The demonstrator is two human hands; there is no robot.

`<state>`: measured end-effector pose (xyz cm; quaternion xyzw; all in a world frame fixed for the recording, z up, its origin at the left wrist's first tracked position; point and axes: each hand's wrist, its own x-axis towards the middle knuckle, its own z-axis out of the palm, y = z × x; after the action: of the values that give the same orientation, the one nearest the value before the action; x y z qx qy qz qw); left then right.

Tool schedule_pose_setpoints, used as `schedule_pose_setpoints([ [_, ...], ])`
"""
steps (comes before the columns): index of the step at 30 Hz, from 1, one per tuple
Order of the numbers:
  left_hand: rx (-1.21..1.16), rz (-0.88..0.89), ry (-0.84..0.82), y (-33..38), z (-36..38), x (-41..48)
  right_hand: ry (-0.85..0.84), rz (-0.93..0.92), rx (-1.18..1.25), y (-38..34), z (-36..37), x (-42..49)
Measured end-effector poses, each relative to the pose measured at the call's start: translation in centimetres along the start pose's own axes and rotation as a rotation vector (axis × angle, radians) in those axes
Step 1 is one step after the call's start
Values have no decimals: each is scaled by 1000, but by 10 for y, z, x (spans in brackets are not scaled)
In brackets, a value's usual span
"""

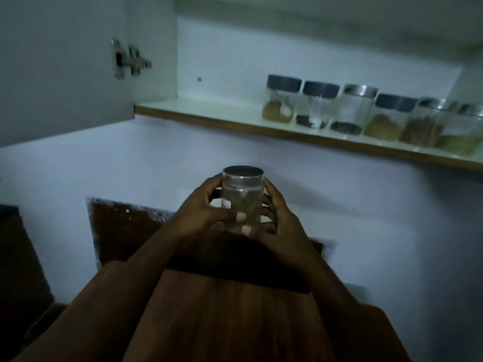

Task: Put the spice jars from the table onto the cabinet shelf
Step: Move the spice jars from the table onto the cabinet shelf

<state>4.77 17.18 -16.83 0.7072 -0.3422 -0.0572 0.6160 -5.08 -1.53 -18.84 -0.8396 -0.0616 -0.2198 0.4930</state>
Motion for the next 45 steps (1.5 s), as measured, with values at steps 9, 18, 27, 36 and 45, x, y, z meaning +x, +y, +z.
schedule_pose_setpoints([
  [9,-10,306,233,76,-12,51,277,-303,-143,-71,-9,84],
  [18,154,187,251,131,-53,156,348,-277,-516,-119,-35,194],
  [27,465,99,209,112,-53,216,367,-49,-513,-92,-48,255],
  [36,971,59,423,92,-41,220,452,-20,-551,-81,-35,264],
  [45,1051,103,497,85,-35,223,390,26,-637,-85,-35,266],
])
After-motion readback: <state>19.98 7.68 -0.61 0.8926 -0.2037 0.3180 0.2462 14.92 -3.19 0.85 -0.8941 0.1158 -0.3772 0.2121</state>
